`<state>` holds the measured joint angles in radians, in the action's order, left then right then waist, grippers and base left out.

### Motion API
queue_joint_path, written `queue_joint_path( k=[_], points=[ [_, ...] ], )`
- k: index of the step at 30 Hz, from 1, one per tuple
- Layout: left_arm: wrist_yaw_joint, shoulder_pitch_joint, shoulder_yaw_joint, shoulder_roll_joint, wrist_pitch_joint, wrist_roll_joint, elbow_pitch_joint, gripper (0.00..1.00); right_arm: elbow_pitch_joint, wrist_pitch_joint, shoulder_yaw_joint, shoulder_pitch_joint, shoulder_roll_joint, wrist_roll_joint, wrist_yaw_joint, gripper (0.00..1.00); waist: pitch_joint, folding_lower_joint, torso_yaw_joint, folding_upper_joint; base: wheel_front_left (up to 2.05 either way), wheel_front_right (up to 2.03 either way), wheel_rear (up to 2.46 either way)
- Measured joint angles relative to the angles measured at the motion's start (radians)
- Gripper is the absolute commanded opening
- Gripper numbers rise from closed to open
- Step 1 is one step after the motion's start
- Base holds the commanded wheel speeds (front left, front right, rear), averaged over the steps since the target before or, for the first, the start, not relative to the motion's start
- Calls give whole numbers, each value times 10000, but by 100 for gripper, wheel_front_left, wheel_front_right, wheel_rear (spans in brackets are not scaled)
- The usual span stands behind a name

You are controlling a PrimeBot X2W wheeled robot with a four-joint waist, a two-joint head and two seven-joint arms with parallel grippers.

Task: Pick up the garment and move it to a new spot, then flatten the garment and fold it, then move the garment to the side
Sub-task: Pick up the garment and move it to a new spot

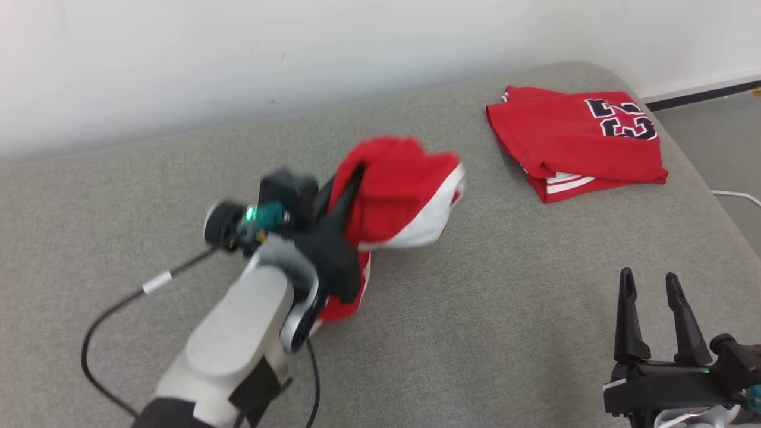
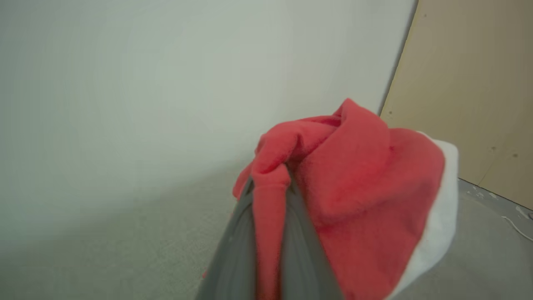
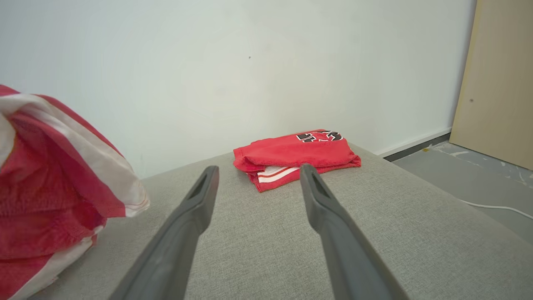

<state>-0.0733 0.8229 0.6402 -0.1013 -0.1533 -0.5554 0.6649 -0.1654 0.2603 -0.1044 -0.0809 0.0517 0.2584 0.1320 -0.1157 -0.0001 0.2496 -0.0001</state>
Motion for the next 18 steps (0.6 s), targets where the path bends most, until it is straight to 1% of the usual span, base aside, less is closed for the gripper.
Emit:
queue_joint_path(
  k=[3,8,9,10,14,16,18],
  points=[
    [115,-431,98,-65,-303,77,629,0,-33,2,109,-92,-10,31,0,100,-148,1,-43,0,0,0,0],
    [56,-923,201,-56,-663,42,1582,0,-123,10,171,-232,-8,40,0,100,-370,2,-157,1,0,0,0],
    [35,-953,282,-52,-719,104,1753,42,-138,12,198,-244,-8,40,0,100,-395,2,-198,1,0,0,0],
    [23,-974,357,-33,-759,178,1850,100,-142,12,213,-263,-6,38,0,100,-415,2,-241,2,0,0,0],
    [-58,-990,255,174,-1012,171,1670,100,-140,12,228,-319,-10,-38,0,100,-424,2,-457,2,0,0,0],
    [-17,-919,36,205,-1062,196,1310,100,-128,12,211,-316,-10,-77,0,100,-393,2,-592,1,0,0,0],
    [86,-898,-376,119,-1068,376,500,100,-104,12,180,-309,-10,-153,0,100,-351,2,-743,2,0,0,0]
  ],
)
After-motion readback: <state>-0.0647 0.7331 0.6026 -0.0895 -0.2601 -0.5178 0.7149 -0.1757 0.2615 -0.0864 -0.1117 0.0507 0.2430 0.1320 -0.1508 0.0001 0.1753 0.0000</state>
